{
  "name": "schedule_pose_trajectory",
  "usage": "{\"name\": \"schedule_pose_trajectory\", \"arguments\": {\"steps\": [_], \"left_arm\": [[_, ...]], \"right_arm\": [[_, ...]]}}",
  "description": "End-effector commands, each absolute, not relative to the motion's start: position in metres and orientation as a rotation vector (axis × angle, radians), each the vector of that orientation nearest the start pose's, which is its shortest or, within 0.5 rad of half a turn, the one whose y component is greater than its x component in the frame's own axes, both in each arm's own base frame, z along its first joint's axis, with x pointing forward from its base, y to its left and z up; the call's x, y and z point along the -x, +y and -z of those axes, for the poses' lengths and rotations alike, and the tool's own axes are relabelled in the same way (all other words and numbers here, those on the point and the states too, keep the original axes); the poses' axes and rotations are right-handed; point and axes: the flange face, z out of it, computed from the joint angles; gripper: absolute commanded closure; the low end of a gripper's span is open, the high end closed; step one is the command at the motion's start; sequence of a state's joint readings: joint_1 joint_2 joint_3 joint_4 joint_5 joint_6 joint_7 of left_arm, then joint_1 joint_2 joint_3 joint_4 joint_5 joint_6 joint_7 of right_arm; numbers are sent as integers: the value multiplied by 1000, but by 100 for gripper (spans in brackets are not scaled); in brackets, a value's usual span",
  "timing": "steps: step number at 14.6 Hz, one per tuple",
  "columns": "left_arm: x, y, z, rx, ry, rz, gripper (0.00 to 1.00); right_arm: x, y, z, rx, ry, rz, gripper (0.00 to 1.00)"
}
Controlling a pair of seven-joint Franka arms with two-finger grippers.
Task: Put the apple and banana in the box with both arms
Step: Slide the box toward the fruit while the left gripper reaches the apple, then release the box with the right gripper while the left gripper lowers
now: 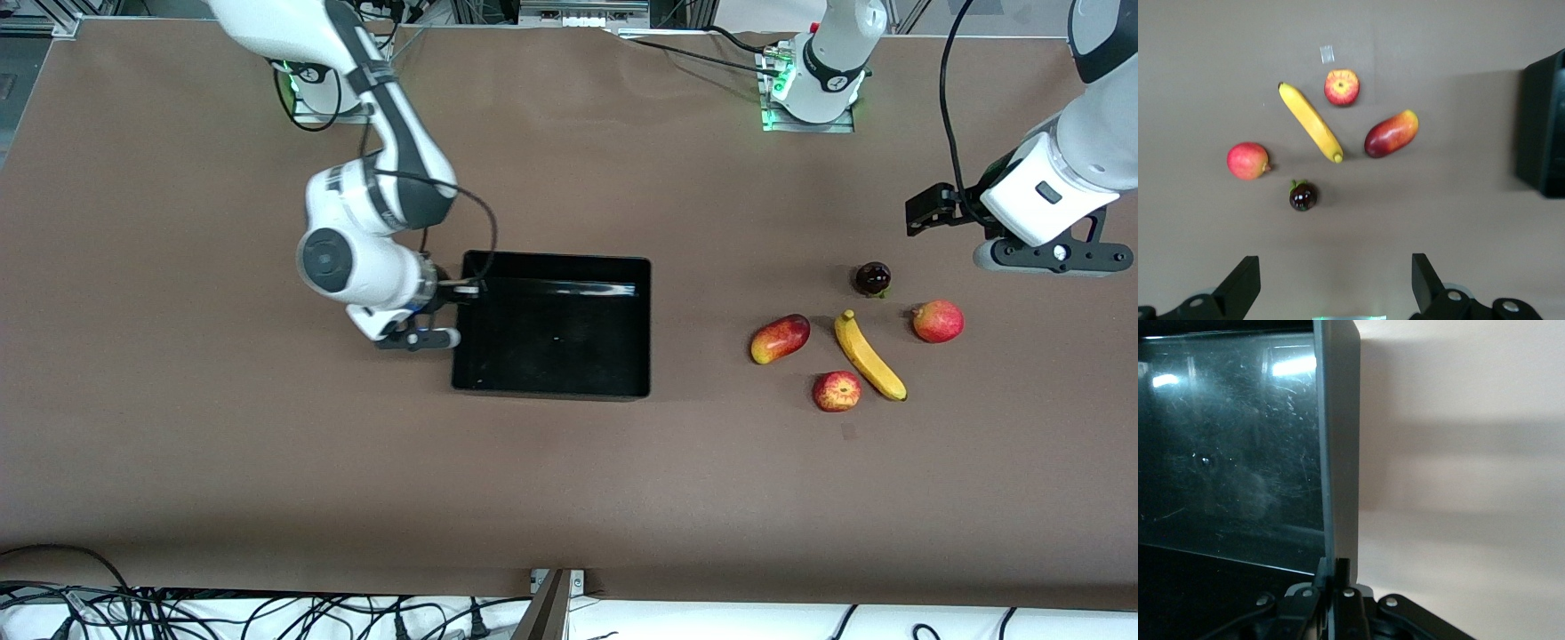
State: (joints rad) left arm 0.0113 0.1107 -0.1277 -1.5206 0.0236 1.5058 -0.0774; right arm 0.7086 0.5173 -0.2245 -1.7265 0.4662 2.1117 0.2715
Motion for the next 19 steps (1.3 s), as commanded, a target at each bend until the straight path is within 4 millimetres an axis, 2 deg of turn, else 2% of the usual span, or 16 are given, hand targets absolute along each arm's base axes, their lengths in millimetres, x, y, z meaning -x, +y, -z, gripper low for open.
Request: {"name": "schedule_pose_trajectory", "arguments": {"steps": [1, 4, 8, 10, 11, 12, 13, 14, 17, 18, 19], "left_arm": [[-591, -62, -567, 3131, 22, -147, 0], [-610, -62, -542, 3140, -14, -112, 0], [-635, -66, -506, 3151, -95, -61, 0], [-647, -70, -479, 3146, -113, -47, 0], [-652, -69, -465, 3147, -139, -33, 0], [-657, -68, -448, 3150, -168, -21, 0], [-663, -66, -433, 3150, -212, -27, 0], [-667, -66, -423, 3151, -245, -23, 0], [-677, -66, -387, 3135, -437, -31, 0], [-679, -63, -377, 3108, -582, -47, 0], [-679, -62, -372, 3052, -815, -54, 0]], "right_arm": [[-556, 370, -278, 2893, 103, -268, 100], [-538, 408, -260, 2847, 111, -239, 100], [-523, 432, -247, 2856, 98, -200, 100], [-522, 433, -242, 2863, 90, -198, 100], [-523, 433, -244, 2860, 91, -198, 59], [-525, 430, -247, 2866, 68, -183, 1], [-530, 427, -251, 2866, 59, -166, 0], [-536, 427, -265, 2855, 55, -138, 0], [-570, 400, -299, 2867, 93, -59, 0], [-584, 386, -312, 2883, 110, -54, 0], [-596, 372, -329, 2900, 123, -63, 0]]}}
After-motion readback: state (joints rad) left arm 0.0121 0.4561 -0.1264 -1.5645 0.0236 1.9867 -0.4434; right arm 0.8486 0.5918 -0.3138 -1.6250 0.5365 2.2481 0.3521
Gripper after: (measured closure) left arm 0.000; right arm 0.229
